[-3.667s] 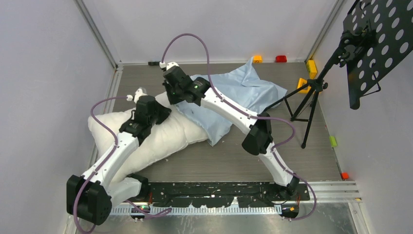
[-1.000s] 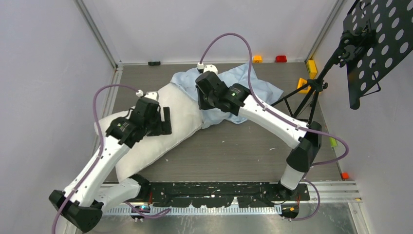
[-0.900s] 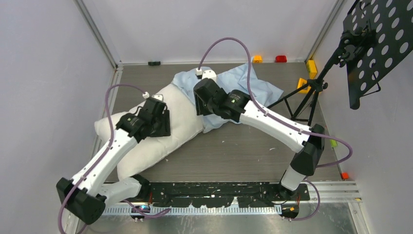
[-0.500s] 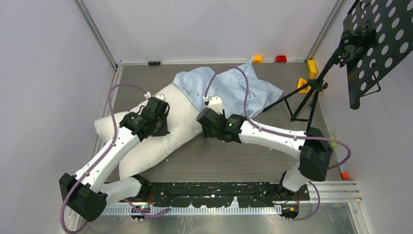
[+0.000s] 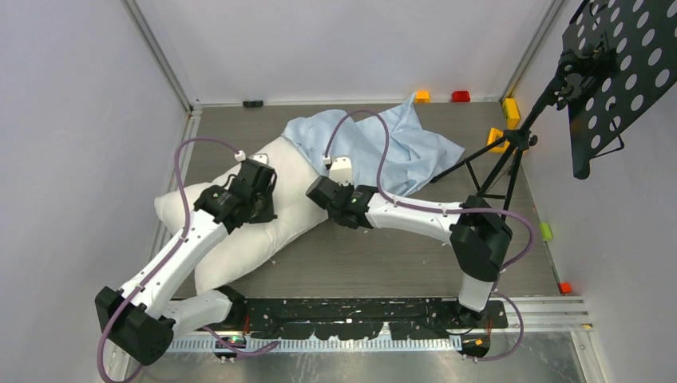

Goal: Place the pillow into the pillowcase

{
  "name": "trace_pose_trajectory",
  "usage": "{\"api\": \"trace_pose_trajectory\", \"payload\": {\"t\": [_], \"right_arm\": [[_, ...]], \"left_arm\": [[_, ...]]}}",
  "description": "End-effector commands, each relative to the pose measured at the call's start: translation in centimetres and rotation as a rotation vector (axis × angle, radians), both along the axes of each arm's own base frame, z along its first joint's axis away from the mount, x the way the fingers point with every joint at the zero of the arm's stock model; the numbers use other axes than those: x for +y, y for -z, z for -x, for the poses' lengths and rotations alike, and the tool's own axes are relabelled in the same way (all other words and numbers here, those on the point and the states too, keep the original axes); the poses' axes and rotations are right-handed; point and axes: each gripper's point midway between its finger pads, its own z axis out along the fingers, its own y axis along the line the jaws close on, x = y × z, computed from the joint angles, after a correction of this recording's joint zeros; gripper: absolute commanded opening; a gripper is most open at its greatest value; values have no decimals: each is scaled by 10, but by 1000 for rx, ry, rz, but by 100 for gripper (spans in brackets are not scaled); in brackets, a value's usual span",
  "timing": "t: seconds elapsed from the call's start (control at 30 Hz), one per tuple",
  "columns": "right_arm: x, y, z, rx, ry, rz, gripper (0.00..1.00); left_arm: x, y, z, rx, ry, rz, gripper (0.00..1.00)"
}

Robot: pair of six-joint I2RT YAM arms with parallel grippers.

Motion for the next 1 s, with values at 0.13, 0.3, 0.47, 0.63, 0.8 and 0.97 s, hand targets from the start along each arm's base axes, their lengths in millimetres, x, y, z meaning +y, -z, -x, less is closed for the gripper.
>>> {"api": "trace_pose_trajectory", "payload": {"t": [0.13,0.3,0.47,0.63,0.8,0.97], "right_arm": [[-16,-105,-12,-195,44,-10,0],[53,-186,6,-249,-192,-98,0],[100,-228,6,-245,-303,-225,0],[99,-221,-42,-158,-260,-326,0],[110,-179,-85,-58,-234,-297,0],[121,-144,-90,20,-249,-268,0]], "left_arm": [[-5,-15,-16,-62,28,-6,0],[-54,-31,-23,-91,139,119,0],[-106,-97,-10,-190,225,243,0],[-108,-141,4,-243,195,379,0],[-112,-134,-12,-166,174,454,0],[-61,-84,-59,-69,-31,487,0]]}}
